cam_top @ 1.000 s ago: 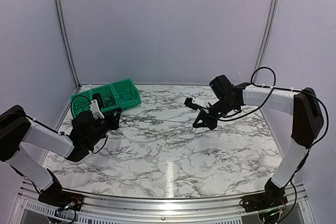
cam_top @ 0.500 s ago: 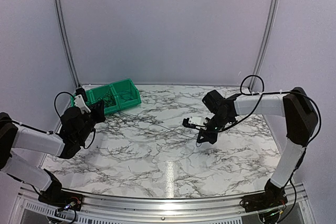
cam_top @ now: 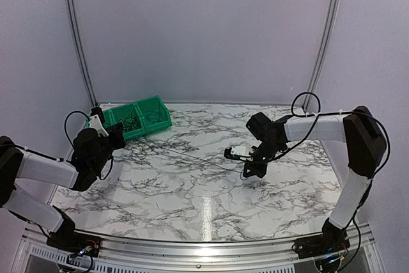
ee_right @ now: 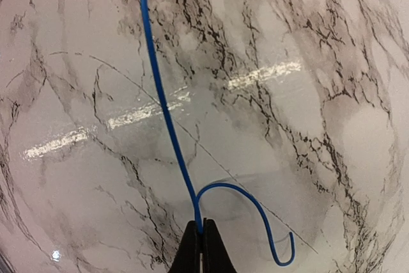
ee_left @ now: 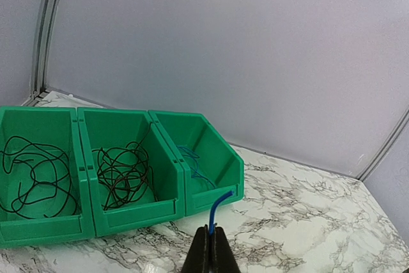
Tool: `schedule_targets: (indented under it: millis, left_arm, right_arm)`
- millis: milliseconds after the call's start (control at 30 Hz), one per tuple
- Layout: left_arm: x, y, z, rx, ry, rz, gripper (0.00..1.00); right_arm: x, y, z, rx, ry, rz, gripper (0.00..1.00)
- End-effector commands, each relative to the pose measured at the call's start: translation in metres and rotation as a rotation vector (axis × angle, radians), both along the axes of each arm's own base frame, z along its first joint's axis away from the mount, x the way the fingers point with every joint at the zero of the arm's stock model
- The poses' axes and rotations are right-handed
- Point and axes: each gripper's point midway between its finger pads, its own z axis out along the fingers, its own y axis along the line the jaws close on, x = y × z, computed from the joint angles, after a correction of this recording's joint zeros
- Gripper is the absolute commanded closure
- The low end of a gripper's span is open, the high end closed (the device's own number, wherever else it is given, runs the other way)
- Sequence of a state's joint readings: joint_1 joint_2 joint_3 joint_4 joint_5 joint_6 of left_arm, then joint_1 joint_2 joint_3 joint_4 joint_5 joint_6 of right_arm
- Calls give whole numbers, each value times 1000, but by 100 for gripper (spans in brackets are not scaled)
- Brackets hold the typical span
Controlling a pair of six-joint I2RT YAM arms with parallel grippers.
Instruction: Untangle the cables
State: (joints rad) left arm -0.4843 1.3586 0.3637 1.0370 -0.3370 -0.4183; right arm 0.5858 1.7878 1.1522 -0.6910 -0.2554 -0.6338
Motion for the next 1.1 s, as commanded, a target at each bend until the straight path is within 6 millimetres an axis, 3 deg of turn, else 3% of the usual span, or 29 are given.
schedule_targets:
  millis: [0, 167, 267, 367, 567, 700, 833, 967, 1067]
  left_arm:
    - [4, 9, 12, 30, -25, 19, 100]
    - [2, 53, 42, 106, -64, 170, 100]
    - [-2, 64, 52, 94, -79, 200, 100]
    - [0, 53, 48, 57, -65, 138, 100]
    - [0, 36, 13, -12, 29, 47, 100]
    - [-1, 30, -7, -30, 82, 13, 100]
    - [-2, 25, -18, -41, 114, -14, 100]
    - [-3, 23, -23, -51, 130, -23, 100]
    - [-4, 22, -25, -59, 136, -30, 100]
  right_arm:
    - [-1, -10, -10, -53, 8, 2, 100]
    - [-2, -15, -15, -79, 6, 1, 100]
    - [-1, -12, -14, -63, 7, -3, 100]
    - [-1, -4, -9, -26, 20, -2, 100]
    - [-4, 8, 16, 69, 34, 19, 69]
    - [6, 5, 28, 111, 19, -1, 63]
    - [20, 8, 28, 114, -6, -12, 60]
    - [27, 34, 32, 143, -41, 11, 60]
    - [33, 67, 47, 216, -54, 17, 59]
